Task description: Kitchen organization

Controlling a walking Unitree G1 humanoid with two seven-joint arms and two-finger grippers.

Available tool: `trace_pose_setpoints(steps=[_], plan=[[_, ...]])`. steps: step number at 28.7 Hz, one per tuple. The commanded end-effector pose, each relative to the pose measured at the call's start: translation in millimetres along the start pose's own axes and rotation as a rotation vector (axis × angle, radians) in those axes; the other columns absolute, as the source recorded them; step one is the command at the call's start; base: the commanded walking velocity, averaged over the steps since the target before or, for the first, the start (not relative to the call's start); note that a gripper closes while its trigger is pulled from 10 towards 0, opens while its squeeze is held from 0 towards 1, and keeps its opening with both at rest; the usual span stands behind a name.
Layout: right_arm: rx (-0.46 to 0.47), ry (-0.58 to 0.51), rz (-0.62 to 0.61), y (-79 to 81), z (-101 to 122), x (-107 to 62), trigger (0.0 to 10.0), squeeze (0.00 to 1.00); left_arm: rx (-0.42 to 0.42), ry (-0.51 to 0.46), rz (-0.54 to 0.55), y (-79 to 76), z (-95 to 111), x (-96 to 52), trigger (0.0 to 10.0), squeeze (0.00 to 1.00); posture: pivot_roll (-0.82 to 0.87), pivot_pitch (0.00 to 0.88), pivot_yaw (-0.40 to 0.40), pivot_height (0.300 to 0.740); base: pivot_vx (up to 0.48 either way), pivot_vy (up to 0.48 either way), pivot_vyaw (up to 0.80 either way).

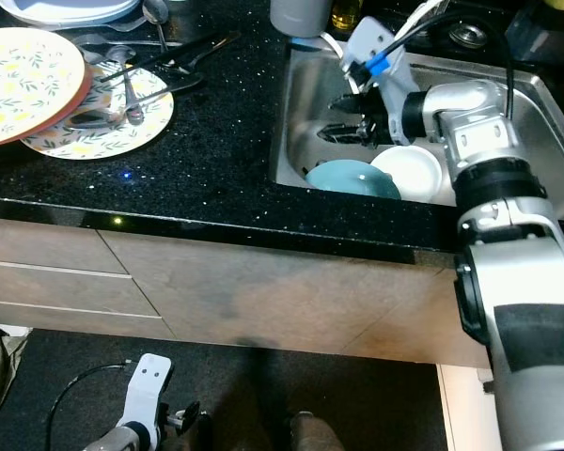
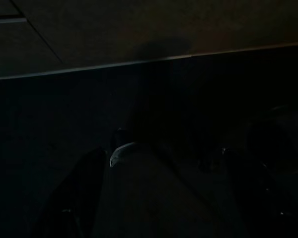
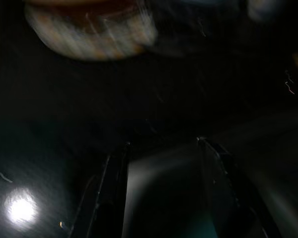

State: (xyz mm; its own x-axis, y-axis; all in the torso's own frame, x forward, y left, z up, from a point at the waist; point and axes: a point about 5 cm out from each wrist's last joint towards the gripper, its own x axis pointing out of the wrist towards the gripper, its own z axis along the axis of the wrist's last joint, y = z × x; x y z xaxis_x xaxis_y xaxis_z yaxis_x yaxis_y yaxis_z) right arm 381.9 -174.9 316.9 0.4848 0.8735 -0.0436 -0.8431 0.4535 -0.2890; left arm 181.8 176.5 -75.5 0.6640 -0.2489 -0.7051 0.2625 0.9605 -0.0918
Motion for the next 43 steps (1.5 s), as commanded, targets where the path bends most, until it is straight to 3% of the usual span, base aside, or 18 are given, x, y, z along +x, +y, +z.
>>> trace_pose_setpoints(steps=[1, 6, 8, 13, 18, 21, 23, 24, 27, 32, 36, 37, 40, 41, 43], plan=[[0.060, -0.120, 0.023, 5.5, 2, -3.5, 10.0, 0.00, -0.029, 0.044, -0.006, -4.7, -11, -1.5, 10.0, 0.00, 0.05, 0.120, -0.088, 0.740, 0.000, 0.000, 0.00], [0.269, -0.508, -0.010, 27.7, 0, 0.9, 10.0, 0.00, -0.025, 0.018, -0.001, -0.1, 0, 1.7, 10.0, 0.00, 0.06, 0.095, -0.069, 0.740, 0.000, 0.000, 0.00], [0.333, -0.603, -0.014, 39.2, -4, 4.1, 10.0, 0.00, -0.024, -0.001, 0.005, 3.0, 7, 3.2, 10.0, 0.00, 0.07, 0.087, -0.065, 0.740, 0.000, 0.000, 0.00], [0.441, -0.751, 0.038, 61.4, -7, 2.9, 10.0, 0.00, -0.029, -0.038, 0.024, 10.6, 23, 6.1, 10.0, 0.00, 0.07, 0.069, -0.056, 0.740, 0.000, 0.000, 0.00], [0.499, -0.777, 0.273, 107.2, -19, -0.7, 10.0, 0.00, -0.045, -0.069, 0.046, 15.8, 32, 7.3, 10.0, 0.00, 0.07, 0.055, -0.054, 0.740, 0.000, 0.000, 0.00], [0.505, -0.728, 0.474, 135.6, -28, -10.9, 10.0, 0.00, -0.049, -0.081, 0.045, 15.4, 36, 8.5, 10.0, 0.00, 0.07, 0.048, -0.053, 0.740, 0.000, 0.000, 0.00], [0.525, -0.678, 0.494, 140.9, -33, -11.8, 10.0, 0.00, -0.048, -0.083, 0.045, 15.2, 37, 8.8, 10.0, 0.00, 0.08, 0.046, -0.055, 0.740, 0.000, 0.000, 0.00], [0.533, -0.566, 0.501, 145.7, -47, -12.8, 10.0, 0.00, -0.047, -0.086, 0.047, 15.2, 37, 9.0, 10.0, 0.00, 0.08, 0.042, -0.055, 0.740, 0.000, 0.000, 0.00], [0.542, -0.529, 0.517, 148.8, -52, -16.2, 10.0, 0.00, -0.047, -0.087, 0.049, 15.5, 38, 8.9, 10.0, 0.00, 0.08, 0.042, -0.055, 0.740, 0.000, 0.000, 0.00], [0.547, -0.369, 0.511, 152.6, -71, -35.9, 10.0, 0.00, -0.050, -0.078, 0.057, 17.8, 34, 7.5, 10.0, 0.00, 0.07, 0.037, -0.052, 0.740, 0.000, 0.000, 0.00], [0.557, -0.088, 0.470, 157.3, -106, -54.9, 10.0, 0.00, -0.048, -0.059, 0.061, 20.1, 31, 6.0, 10.0, 0.00, 0.07, 0.031, -0.050, 0.740, 0.000, 0.000, 0.00], [0.557, -0.088, 0.470, 157.3, -106, -54.9, 10.0, 0.00, -0.048, -0.059, 0.061, 20.1, 31, 6.0, 10.0, 0.00, 0.07, 0.031, -0.050, 0.740, 0.000, 0.000, 0.00], [0.567, 0.123, 0.413, 158.6, -139, -72.3, 10.0, 0.00, -0.042, -0.043, 0.061, 21.0, 28, 5.2, 10.0, 0.00, 0.06, 0.027, -0.047, 0.740, 0.000, 0.000, 0.00], [0.567, 0.123, 0.413, 158.6, -139, -72.3, 10.0, 0.00, -0.042, -0.043, 0.061, 21.0, 28, 5.2, 10.0, 0.00, 0.06, 0.027, -0.047, 0.740, 0.000, 0.000, 0.00], [0.582, 0.223, 0.365, 159.0, -159, -83.4, 10.0, 0.00, -0.039, -0.033, 0.059, 20.8, 26, 5.1, 10.0, 0.00, 0.06, 0.026, -0.046, 0.740, 0.000, 0.000, 0.00]])
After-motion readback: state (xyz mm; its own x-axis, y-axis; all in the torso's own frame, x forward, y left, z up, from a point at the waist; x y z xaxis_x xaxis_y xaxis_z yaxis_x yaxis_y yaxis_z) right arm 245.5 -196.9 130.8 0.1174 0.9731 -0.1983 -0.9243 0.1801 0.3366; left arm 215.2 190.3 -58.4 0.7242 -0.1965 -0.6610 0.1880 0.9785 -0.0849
